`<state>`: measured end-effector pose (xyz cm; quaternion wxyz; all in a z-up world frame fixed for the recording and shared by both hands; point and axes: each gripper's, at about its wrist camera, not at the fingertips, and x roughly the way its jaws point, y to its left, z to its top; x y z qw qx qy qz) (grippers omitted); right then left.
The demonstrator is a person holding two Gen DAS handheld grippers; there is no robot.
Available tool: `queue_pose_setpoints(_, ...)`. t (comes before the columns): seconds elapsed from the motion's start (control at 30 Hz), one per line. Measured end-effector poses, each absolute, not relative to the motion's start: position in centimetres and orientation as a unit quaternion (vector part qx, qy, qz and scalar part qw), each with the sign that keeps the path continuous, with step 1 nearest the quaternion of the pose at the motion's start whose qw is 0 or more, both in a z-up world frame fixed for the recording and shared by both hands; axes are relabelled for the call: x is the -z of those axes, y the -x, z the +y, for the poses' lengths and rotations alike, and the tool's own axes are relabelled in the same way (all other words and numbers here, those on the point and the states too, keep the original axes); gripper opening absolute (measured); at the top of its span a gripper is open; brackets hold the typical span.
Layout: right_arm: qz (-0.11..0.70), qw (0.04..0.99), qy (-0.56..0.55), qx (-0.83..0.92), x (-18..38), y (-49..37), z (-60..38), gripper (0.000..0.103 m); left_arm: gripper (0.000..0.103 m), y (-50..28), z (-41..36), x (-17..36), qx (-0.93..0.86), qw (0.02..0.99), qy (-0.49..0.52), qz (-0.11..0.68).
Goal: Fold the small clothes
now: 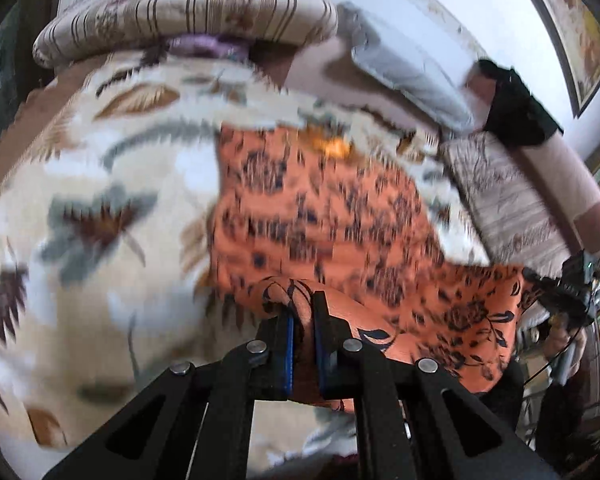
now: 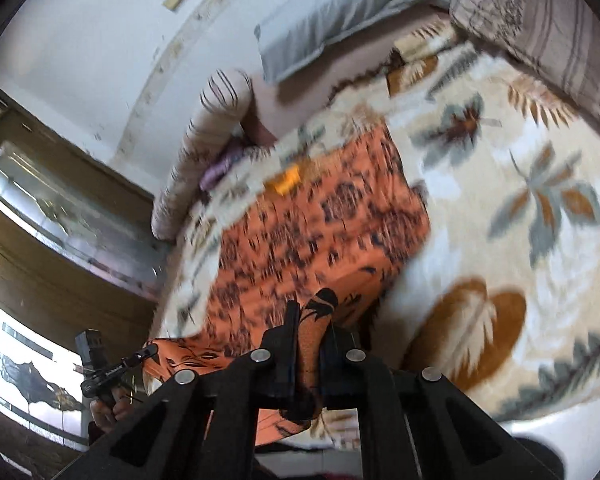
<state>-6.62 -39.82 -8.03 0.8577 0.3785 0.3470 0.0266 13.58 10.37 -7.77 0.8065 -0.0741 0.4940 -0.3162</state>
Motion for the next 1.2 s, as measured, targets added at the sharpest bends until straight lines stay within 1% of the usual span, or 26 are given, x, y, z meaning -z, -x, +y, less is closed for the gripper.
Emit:
queue_pose_setpoints(0.2,0.321,0.864,-0.388,-0.016,6.9,-1.4,-43.7,0.008,0.008,-22.6,7.1,7.0,0.295,0.811,0.09,0.497)
queue_pose_setpoints(0.3,0.311,0.858,-0.41,0.008,7.8,-6.4,-46.5,0.008,0.008,-27.7,5.8,7.6,0.275,0.815,0.103,0.499)
queue_pose_setpoints(0.37,0.305,0.853,-0.423,0.028,8.8,-9.3,-48.4,0.008,0.008,-31.6,4.5,9.0,0.251,0.819,0.108,0.504)
queue_pose_setpoints(0.47,0.307,0.834,-0.455,0.058,12.3,-13.9,-51.1,0.008,0.009,-35.9,3.0,12.6,0.223,0.818,0.119,0.517)
queue_pose_setpoints(0.5,0.308,0.825,-0.47,0.061,13.9,-15.1,-51.9,0.011,0.011,-37.1,2.5,14.2,0.208,0.818,0.114,0.524)
queue_pose_setpoints(0.57,0.305,0.807,-0.502,0.067,17.2,-17.3,-52.9,0.012,0.011,-38.7,1.9,17.5,0.184,0.812,0.112,0.542)
queue_pose_setpoints(0.67,0.288,0.784,-0.545,0.076,21.0,-17.8,-53.9,0.012,0.011,-39.1,2.1,20.4,0.175,0.807,0.143,0.546)
queue_pose_setpoints(0.73,0.26,0.787,-0.555,0.07,21.9,-16.6,-54.3,0.016,0.011,-38.5,2.8,20.5,0.187,0.813,0.164,0.527)
queue_pose_setpoints(0.77,0.254,0.789,-0.555,0.075,22.0,-16.3,-54.6,0.022,0.011,-38.2,3.2,20.1,0.195,0.817,0.171,0.515)
queue_pose_setpoints(0.83,0.226,0.787,-0.566,0.091,21.3,-15.0,-55.5,0.05,0.011,-37.5,4.1,19.2,0.205,0.824,0.187,0.494)
queue_pose_setpoints(0.87,0.206,0.787,-0.575,0.088,21.0,-14.3,-55.8,0.081,0.012,-37.1,4.4,18.6,0.21,0.825,0.198,0.486)
queue_pose_setpoints(0.9,0.176,0.79,-0.579,0.1,20.3,-13.0,-55.7,0.086,0.013,-36.8,4.7,18.1,0.214,0.826,0.21,0.478)
queue_pose_setpoints(0.93,0.167,0.797,-0.57,0.106,19.6,-12.4,-55.5,0.086,0.015,-36.3,5.0,17.5,0.214,0.828,0.218,0.471)
queue_pose_setpoints(0.97,0.175,0.807,-0.556,0.099,18.8,-12.3,-55.0,0.086,0.016,-35.9,5.2,17.1,0.21,0.831,0.22,0.466)
queue_pose_setpoints(1.0,0.193,0.814,-0.54,0.096,18.2,-12.3,-54.4,0.086,0.028,-35.1,5.4,16.4,0.205,0.838,0.219,0.455)
queue_pose_setpoints(1.03,0.221,0.82,-0.518,0.099,17.6,-12.5,-53.5,0.086,0.054,-33.8,5.7,15.3,0.192,0.858,0.209,0.429)
queue_pose_setpoints(1.1,0.267,0.838,-0.465,0.096,16.5,-12.9,-50.6,0.082,0.077,-32.3,5.9,14.0,0.161,0.885,0.183,0.397)
queue_pose_setpoints(1.13,0.284,0.846,-0.442,0.095,16.1,-12.9,-49.3,0.079,0.077,-31.0,5.9,13.3,0.14,0.898,0.17,0.381)
queue_pose_setpoints(1.2,0.322,0.86,-0.386,0.085,15.5,-13.5,-46.2,0.065,0.077,-28.8,5.1,13.1,0.139,0.901,0.145,0.385)
